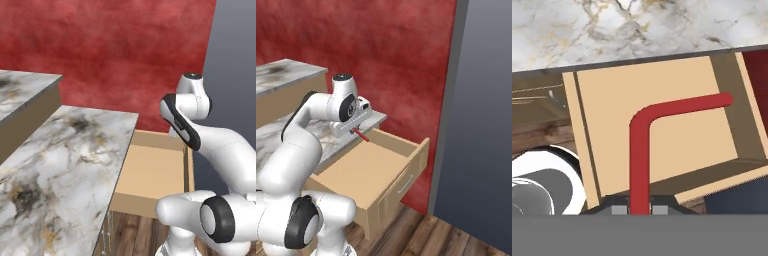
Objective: Take a straw from the drawer in front and place it inside the glass cup on the dining counter.
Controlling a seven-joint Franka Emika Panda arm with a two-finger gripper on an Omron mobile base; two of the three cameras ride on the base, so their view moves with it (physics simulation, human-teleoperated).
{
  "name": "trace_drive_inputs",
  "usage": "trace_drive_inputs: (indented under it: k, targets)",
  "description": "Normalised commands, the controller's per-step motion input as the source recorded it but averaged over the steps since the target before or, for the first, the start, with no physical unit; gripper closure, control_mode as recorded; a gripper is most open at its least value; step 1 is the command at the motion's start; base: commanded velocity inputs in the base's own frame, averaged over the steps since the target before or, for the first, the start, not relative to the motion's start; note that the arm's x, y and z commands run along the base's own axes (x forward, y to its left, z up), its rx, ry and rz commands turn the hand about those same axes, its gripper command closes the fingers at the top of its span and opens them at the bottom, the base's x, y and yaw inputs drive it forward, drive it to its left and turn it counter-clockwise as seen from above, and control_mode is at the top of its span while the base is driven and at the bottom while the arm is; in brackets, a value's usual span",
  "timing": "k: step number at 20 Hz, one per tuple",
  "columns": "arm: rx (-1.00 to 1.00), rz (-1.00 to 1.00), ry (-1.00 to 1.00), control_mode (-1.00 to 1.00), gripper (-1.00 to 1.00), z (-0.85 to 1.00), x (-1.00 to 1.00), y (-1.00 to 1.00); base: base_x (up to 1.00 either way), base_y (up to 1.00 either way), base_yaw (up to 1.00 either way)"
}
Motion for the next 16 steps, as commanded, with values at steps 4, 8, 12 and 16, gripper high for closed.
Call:
trace_drive_inputs:
  k: [4,8,12,16]
  targets:
    - [0.0,-0.08,-0.22,-1.0,1.0,0.39,-0.21,0.11,0.0,0.0,0.0]
    - [0.0,-0.08,-0.16,-1.0,1.0,0.43,-0.15,0.07,0.0,0.0,0.0]
    - [0.0,-0.07,-0.11,-1.0,1.0,0.37,-0.11,0.05,0.0,0.0,0.0]
    - [0.0,-0.01,-0.08,-1.0,1.0,0.22,-0.09,0.06,0.0,0.0,0.0]
